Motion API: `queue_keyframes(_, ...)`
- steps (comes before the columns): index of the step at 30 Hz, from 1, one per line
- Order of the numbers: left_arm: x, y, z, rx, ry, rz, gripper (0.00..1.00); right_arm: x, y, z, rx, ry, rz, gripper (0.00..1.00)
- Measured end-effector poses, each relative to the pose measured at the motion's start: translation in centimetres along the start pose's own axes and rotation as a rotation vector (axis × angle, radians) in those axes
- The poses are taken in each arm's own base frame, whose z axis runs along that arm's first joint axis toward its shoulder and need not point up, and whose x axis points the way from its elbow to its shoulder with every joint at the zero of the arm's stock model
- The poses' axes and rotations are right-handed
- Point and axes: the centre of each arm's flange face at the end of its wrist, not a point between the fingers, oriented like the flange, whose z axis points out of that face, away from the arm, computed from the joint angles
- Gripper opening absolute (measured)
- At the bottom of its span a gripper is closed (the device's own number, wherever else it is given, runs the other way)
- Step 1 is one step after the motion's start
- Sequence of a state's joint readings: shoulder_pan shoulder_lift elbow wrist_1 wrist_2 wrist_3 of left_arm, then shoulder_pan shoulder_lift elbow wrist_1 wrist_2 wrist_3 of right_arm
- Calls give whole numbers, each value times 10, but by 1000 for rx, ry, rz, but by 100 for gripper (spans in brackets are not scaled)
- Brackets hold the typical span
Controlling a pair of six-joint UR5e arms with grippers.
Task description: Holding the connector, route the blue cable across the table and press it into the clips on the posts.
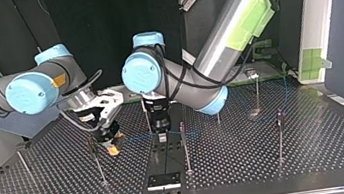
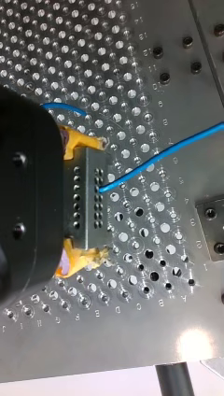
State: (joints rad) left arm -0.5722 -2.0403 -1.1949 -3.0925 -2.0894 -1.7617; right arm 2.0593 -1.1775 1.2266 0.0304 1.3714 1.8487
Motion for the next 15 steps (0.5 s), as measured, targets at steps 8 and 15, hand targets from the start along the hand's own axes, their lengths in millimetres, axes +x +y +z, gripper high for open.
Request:
queue_keyframes(8,0,-2,-3,-12,-4,1,0,0,0,0,-1,0,0,0)
queue_keyframes(15,6,-7,-12,-29,6,9,0,-1,-1,0,1,-4,2,0)
